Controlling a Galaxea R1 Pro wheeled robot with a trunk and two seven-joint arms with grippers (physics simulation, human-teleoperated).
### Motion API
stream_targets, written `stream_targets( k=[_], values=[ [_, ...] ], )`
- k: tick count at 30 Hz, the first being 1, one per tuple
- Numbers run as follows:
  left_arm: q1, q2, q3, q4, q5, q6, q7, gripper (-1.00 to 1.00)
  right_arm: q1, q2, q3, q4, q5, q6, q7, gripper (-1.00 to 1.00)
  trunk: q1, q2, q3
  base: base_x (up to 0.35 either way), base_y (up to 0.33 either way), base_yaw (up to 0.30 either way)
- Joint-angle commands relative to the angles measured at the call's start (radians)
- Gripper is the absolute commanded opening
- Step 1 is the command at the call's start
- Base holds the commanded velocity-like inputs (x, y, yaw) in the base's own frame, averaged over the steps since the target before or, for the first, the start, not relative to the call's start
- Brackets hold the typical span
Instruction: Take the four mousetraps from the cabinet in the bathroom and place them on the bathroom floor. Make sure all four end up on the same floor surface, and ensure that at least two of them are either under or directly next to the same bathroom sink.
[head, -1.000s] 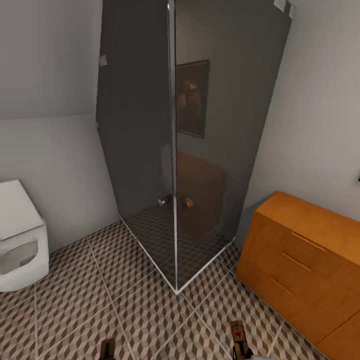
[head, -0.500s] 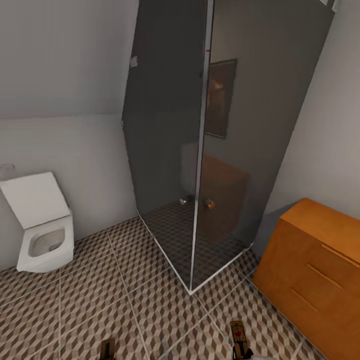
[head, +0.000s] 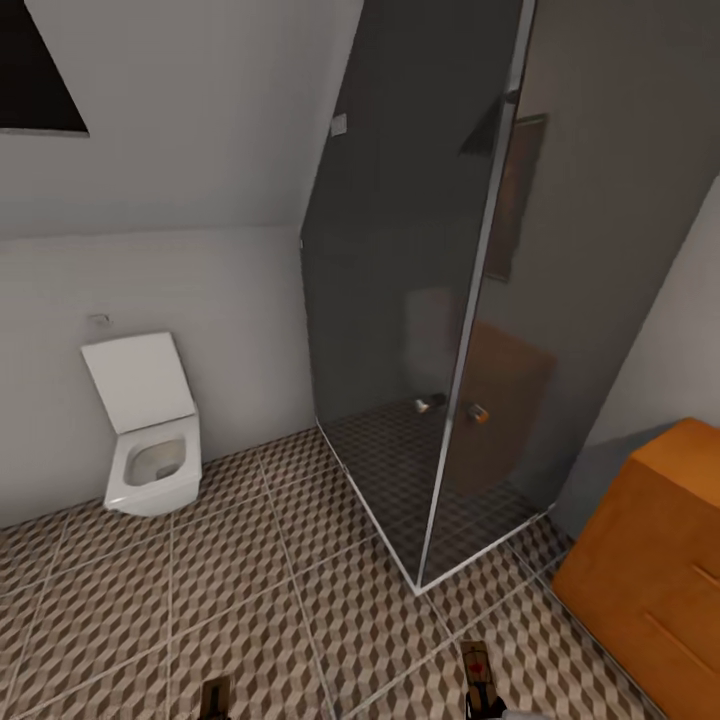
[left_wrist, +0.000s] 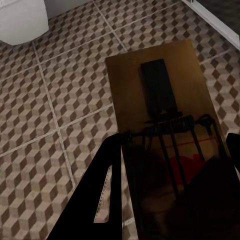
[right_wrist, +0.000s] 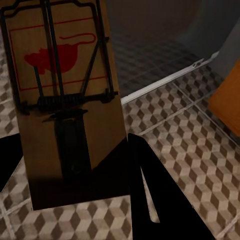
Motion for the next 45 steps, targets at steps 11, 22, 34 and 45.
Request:
stream_targets(
  k=[11,22,34,45],
  values=[
    [-0.002,-0.001,-0.008,0.004,0.006,-0.005,0.005,-1.00,-0.001,0.000,0.009,0.000,-0.008,-0.003,-0.003,-1.00,0.001,-0.002,-0.002,0.000,0.015,0.254],
    [-0.002,-0.001,-0.008,0.004,0.006,-0.005,0.005,-1.00,-0.001,0.000,0.009,0.000,-0.008,-0.004,-0.003,-1.00,0.001,-0.002,-0.002,0.000,0.000,0.254],
    [-0.002,-0.001,-0.008,0.004,0.006,-0.005,0.005,-1.00,-0.001,0.000,0.009,0.000,-0.008,-0.004,-0.003,-1.00,0.001,-0.002,-0.002,0.000,0.000,0.254],
    [-0.002,-0.001,-0.008,0.004,0.006,-0.005,0.005,-1.00,-0.001,0.000,0.009,0.000,-0.008,-0.003,-0.003,-1.00,0.001,-0.002,-0.002,0.000,0.000,0.254]
  ],
)
